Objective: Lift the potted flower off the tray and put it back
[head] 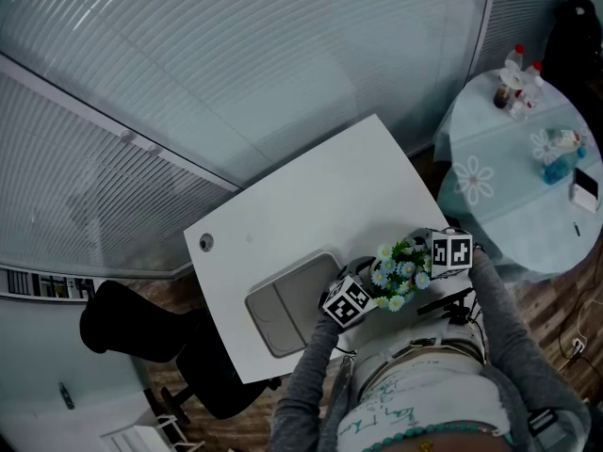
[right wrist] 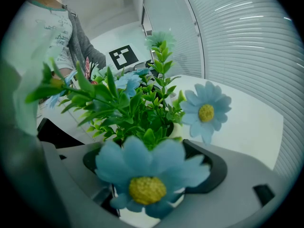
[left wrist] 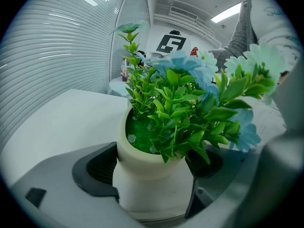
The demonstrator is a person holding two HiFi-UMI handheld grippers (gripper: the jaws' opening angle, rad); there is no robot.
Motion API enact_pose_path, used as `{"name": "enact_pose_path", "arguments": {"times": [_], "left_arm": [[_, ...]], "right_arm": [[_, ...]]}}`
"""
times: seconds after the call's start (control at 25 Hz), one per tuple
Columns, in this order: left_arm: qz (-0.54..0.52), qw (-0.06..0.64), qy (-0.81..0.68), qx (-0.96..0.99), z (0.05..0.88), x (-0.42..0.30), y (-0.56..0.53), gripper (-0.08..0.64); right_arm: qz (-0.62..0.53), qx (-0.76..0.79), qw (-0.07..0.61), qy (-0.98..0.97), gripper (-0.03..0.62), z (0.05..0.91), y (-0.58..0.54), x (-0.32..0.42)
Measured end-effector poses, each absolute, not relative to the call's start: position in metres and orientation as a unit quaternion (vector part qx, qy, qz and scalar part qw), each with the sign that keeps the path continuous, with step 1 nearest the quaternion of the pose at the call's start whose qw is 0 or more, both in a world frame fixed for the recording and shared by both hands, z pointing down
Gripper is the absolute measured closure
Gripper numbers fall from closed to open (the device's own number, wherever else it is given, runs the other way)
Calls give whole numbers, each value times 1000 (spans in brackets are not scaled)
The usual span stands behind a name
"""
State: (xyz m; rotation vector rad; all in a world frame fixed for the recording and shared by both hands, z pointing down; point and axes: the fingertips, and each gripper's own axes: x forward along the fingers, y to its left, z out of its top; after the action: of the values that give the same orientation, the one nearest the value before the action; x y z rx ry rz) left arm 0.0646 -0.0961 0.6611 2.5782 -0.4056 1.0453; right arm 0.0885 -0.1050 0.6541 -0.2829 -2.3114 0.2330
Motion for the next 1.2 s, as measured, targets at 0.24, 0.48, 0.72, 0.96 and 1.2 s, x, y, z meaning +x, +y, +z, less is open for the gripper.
{"name": "enact_pose_path", "arguments": {"times": [0.24,0.48,0.72,0.96,1.2], "left_arm": [[367,164,-141,905,661,65,-96,114],[365,165,-139,906,661,64,-95,114],[353,158,-145,911,658,63,-96,114],[358,158,-162,906,656,46,-90,114],[354,168,-189,901,653,32,-86,114]], "right_arm": [[93,-111,388,-910,210,654,-105,88],[92,-110,387,-911,210,654,-104,88],[115,-92,384,-912,210,659,-106,92],[127,-65,371,-918,212,652,-111,108],[134,-51,369,-918,212,651,-107,119]]}}
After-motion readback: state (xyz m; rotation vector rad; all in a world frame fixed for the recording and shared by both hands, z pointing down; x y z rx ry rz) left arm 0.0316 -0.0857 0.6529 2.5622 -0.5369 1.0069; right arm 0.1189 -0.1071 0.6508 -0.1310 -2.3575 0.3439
